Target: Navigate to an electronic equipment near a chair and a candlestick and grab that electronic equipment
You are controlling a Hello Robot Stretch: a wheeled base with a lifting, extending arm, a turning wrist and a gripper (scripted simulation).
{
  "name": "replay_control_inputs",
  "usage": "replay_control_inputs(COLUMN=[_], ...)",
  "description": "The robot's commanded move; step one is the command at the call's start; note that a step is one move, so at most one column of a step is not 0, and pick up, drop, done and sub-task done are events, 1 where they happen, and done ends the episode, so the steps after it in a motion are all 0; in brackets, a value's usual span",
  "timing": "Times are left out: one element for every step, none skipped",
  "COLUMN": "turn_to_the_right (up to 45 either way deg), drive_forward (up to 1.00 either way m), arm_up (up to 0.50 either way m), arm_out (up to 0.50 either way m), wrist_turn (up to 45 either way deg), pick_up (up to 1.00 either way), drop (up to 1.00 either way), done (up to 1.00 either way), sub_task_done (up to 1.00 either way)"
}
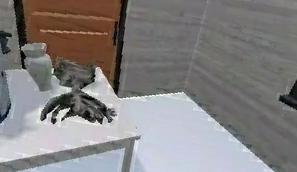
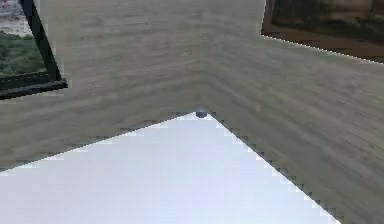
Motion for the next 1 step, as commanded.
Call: replay_control_inputs(turn_to_the_right=[-45.0], drive_forward=[0.0], arm_up=[0.0], arm_out=[0.0], wrist_turn=[0.0], pick_up=[0.0], drop=[0.0], done=[0.0], sub_task_done=[0.0])
